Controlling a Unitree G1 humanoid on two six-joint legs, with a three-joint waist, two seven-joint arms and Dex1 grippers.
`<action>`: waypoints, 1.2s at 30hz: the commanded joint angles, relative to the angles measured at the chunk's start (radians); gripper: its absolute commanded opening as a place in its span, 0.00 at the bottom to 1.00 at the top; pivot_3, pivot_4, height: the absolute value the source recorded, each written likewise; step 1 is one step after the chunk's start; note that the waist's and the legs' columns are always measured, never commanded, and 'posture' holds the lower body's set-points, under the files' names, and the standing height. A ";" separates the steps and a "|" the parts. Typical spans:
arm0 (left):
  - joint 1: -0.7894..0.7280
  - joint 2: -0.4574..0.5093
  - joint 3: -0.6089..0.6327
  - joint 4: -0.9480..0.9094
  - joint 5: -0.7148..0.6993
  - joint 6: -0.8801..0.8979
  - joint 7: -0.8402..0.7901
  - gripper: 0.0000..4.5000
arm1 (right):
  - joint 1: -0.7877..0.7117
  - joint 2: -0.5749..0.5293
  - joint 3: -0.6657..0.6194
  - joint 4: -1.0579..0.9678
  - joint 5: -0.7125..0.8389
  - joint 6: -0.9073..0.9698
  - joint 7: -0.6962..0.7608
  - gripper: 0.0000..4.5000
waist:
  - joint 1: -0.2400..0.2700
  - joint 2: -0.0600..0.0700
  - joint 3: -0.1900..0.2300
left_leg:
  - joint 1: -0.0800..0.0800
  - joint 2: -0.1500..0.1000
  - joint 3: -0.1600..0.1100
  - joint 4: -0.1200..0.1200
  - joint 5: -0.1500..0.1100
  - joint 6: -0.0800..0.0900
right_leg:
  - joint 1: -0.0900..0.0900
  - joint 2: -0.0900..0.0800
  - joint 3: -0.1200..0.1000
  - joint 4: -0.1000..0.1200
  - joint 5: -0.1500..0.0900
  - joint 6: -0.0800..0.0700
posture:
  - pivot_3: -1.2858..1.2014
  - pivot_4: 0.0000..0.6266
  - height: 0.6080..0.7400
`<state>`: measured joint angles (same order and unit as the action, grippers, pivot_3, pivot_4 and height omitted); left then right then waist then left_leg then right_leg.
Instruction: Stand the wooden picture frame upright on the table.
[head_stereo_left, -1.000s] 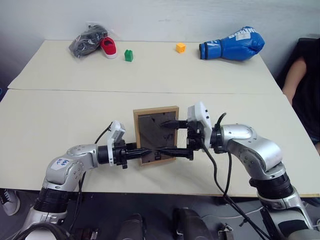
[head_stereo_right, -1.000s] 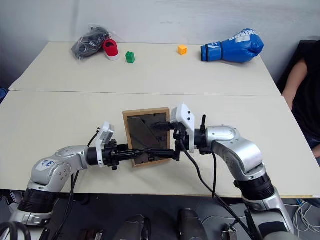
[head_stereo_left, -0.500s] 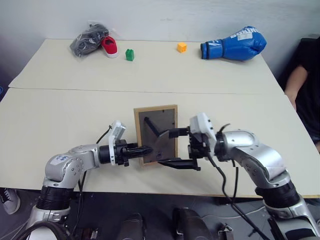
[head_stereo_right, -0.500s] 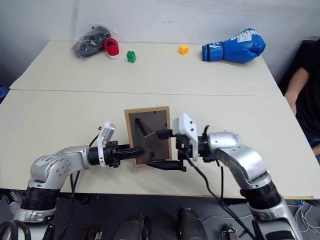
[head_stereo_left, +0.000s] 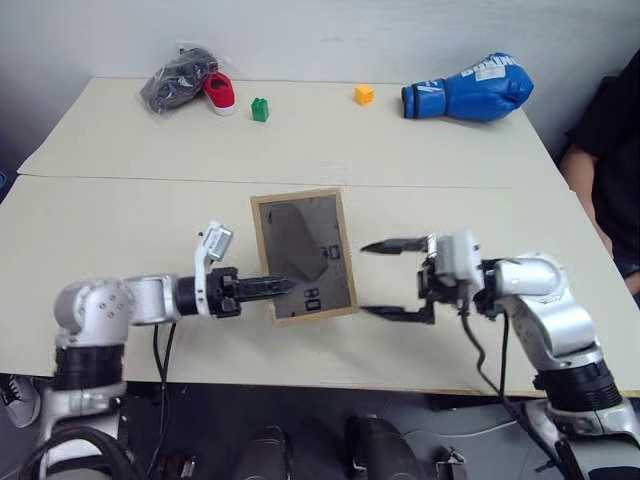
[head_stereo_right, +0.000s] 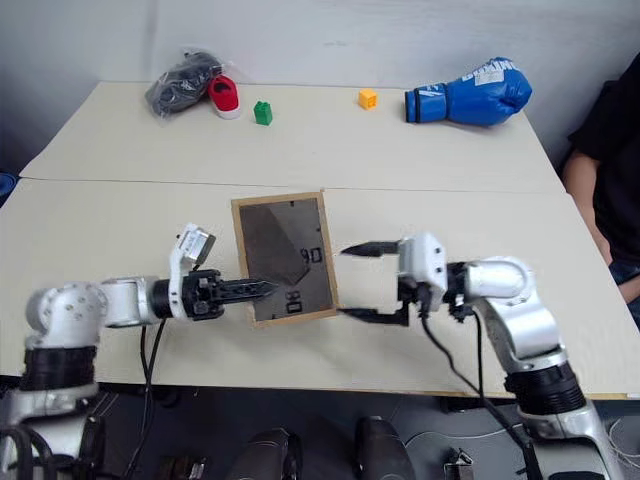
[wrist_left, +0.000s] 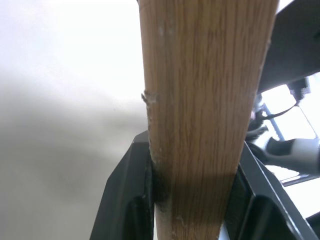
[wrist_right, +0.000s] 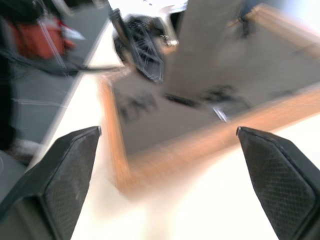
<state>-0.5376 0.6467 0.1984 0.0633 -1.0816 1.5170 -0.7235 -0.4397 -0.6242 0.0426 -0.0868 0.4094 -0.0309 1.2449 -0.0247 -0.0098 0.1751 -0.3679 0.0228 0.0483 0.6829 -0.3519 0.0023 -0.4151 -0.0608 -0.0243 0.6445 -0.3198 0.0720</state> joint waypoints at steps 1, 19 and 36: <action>-0.053 0.039 -0.016 0.123 -0.202 0.097 0.044 0.28 | -0.068 0.011 -0.037 0.247 -0.176 -0.514 -0.004 0.99 | -0.005 0.000 0.000 | 0.000 0.000 0.000 0.000 0.000 0.000 | 0.000 0.000 0.000 0.000 0.000 0.000 | 0.52 0.24 1.00; -0.120 0.155 -0.339 0.307 -0.885 0.049 0.460 0.28 | -0.358 0.257 0.107 0.738 -0.766 -1.245 -0.587 0.96 | -0.029 -0.001 0.001 | 0.000 0.002 0.000 0.001 0.003 -0.004 | -0.003 0.000 0.000 0.005 0.000 0.000 | 0.52 0.24 1.00; -0.027 0.174 -0.202 0.113 -0.891 -0.114 0.606 0.50 | -0.388 0.203 0.161 0.747 -0.853 -1.231 -0.842 0.37 | -0.033 -0.001 0.001 | 0.000 0.002 0.000 0.002 0.003 -0.005 | -0.003 0.001 0.001 0.007 0.000 0.000 | 0.52 0.24 1.00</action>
<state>-0.5788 0.7844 -0.0510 0.2381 -1.9616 1.4084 -0.1118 -0.8037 -0.4121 0.2188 0.6833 -0.4839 -1.2589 0.4393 -0.0581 -0.0110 0.1764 -0.3677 0.0247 0.0480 0.6845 -0.3485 -0.0027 -0.4185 -0.0601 -0.0235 0.6513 -0.3201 0.0716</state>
